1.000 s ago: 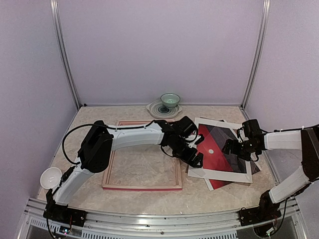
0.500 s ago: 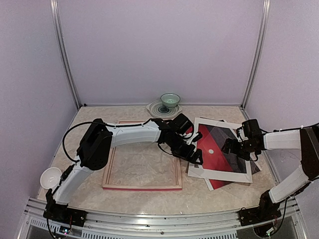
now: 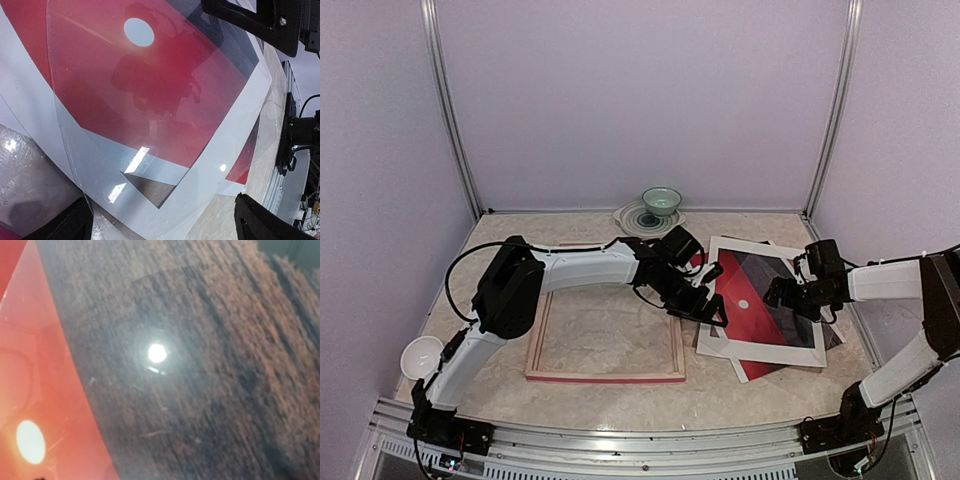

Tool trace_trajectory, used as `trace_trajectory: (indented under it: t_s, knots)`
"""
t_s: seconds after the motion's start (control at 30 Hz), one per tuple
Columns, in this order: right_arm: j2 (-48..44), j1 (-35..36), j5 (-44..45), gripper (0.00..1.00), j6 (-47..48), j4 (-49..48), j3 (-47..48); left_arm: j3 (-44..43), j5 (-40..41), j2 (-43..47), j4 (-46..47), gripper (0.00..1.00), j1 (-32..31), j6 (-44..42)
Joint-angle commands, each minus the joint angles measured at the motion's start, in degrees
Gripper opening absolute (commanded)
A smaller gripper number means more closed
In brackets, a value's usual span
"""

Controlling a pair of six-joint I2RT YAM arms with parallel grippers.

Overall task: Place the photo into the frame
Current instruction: Pick up the glass panel from the mat board.

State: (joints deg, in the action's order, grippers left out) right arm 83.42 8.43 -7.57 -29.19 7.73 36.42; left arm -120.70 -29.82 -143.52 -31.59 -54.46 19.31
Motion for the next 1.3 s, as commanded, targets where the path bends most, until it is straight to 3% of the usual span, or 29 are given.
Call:
trace_trajectory:
  t_s: [0.0, 0.6, 0.97, 1.27]
  knots:
    - [2.6, -0.5, -1.4, 0.99, -0.3, 2.9, -2.5, 1.7, -2.7, 3.5, 2.4, 0.96, 0.3, 1.7]
    - [3.8, -0.4, -2.0, 0.99, -0.4, 1.9, -2.9, 3.1, -7.9, 4.4, 7.0, 0.96, 0.7, 6.4]
    - [3.8, -0.4, -2.2, 0.99, -0.4, 1.6, -3.1, 7.2, -9.8, 4.5, 11.2, 0.95, 1.5, 15.6]
    - [3.6, -0.4, -2.6, 0.99, -0.4, 1.5, -3.2, 12.3, -14.5, 5.6, 21.0, 0.93, 1.6, 23.2]
